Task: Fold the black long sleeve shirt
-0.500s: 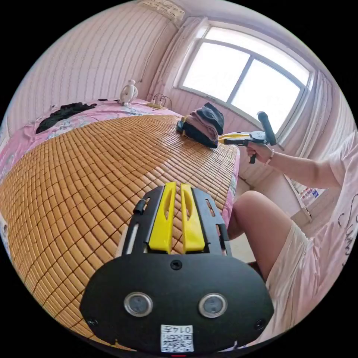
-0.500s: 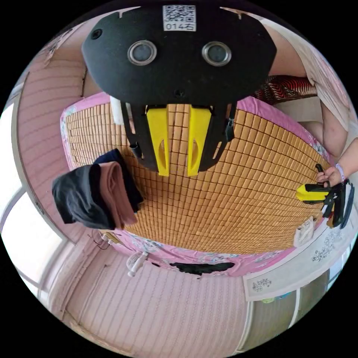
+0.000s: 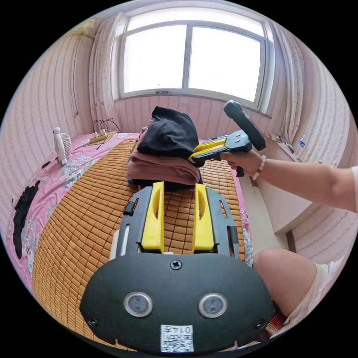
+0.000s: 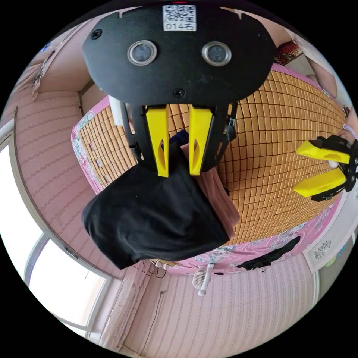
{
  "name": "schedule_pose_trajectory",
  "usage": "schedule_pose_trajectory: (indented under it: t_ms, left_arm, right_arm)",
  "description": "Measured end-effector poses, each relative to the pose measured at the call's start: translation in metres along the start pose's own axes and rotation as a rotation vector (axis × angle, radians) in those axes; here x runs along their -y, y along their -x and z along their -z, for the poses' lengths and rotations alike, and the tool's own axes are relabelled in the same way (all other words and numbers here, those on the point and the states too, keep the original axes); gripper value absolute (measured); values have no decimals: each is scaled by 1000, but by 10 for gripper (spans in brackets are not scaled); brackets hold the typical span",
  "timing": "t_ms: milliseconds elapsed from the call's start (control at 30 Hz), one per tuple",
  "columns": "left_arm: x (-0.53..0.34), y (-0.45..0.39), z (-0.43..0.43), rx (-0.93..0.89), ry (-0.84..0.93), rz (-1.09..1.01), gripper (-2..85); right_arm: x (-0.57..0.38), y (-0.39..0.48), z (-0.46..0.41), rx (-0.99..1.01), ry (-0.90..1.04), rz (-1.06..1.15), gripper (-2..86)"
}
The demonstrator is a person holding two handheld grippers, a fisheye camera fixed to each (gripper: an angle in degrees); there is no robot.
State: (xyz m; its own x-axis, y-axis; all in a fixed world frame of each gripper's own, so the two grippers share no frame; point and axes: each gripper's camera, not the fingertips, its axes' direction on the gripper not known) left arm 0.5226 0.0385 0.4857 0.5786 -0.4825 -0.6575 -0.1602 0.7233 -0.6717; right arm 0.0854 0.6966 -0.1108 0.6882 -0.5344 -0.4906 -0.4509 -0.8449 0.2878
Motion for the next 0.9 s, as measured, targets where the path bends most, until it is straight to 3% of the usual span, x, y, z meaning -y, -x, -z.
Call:
schedule_pose_trajectory:
  t_ms: [233, 433, 600, 733, 833, 900]
  left_arm:
    - [30, -45, -4, -10, -51, -64, 138]
    - [26, -73, 98, 77, -204, -52, 127]
    - [-49, -59, 212, 263, -125, 198, 80]
    - [-101, -46, 300, 416, -106, 297, 70]
    - [-143, -45, 374, 443, -133, 346, 43]
    - [-189, -50, 406, 419, -98, 403, 26]
  right_arm:
    - [-28, -18, 124, 268, -236, 109, 9]
    - [-28, 42, 230, 647, -371, 360, 3]
    - [-19, 130, 245, 835, -397, 421, 2]
    - [-26, 177, 249, 1126, -470, 301, 3]
    - [-60, 200, 250, 1155, -500, 239, 5]
    - [-88, 211, 236, 1093, -417, 211, 8]
